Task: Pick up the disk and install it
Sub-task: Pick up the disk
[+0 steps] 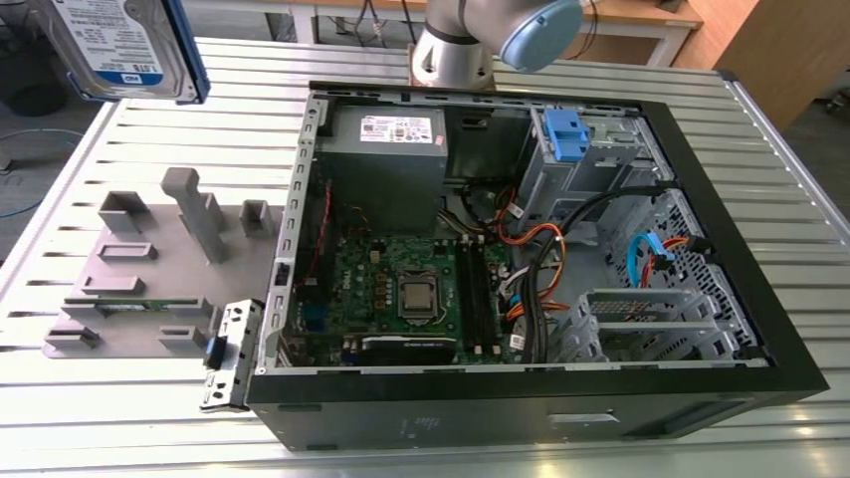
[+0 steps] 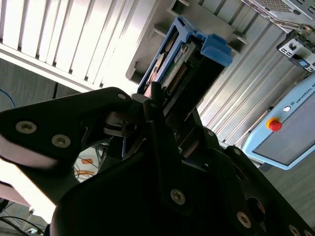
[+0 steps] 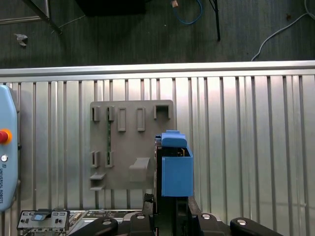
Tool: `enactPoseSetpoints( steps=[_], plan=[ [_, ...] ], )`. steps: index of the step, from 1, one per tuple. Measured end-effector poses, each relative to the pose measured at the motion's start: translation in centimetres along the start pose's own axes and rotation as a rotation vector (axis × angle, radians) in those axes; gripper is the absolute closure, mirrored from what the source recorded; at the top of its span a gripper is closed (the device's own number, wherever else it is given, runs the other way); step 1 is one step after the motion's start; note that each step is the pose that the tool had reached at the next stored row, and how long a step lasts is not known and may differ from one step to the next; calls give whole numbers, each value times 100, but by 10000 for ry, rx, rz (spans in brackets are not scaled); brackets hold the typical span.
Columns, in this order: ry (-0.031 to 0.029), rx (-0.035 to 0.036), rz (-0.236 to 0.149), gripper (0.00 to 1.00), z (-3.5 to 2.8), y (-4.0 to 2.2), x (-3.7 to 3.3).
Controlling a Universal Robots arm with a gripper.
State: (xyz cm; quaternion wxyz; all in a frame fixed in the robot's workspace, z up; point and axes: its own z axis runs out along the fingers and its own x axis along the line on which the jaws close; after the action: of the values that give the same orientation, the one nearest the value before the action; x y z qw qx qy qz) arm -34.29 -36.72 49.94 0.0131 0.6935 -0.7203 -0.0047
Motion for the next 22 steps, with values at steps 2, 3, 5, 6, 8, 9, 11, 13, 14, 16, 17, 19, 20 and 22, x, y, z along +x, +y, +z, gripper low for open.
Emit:
enactPoseSetpoints(
  steps=[2,3,5,6,8,9,11,13,14,16,17,19,20,22],
  plan=[
    [1,-1,-1,65,-1,-7,0],
    [1,-1,0,65,-1,-11,0],
    [0,0,0,65,-1,-20,-1],
    [0,-1,-1,65,-1,-26,-1],
    [0,-1,0,65,-1,-39,-1],
    [0,0,0,65,-1,-46,-2],
    [0,0,0,65,-2,-64,-2],
    [0,0,0,65,-2,-83,-3],
    [0,0,1,65,-2,-95,-4],
    [0,0,0,65,-3,-125,-5],
    [0,0,0,65,-4,-139,-5],
    [1,-1,0,65,-5,-166,-6],
    [0,-1,0,65,-5,-182,-7],
    [0,-1,0,65,-5,-210,-8]
  ],
)
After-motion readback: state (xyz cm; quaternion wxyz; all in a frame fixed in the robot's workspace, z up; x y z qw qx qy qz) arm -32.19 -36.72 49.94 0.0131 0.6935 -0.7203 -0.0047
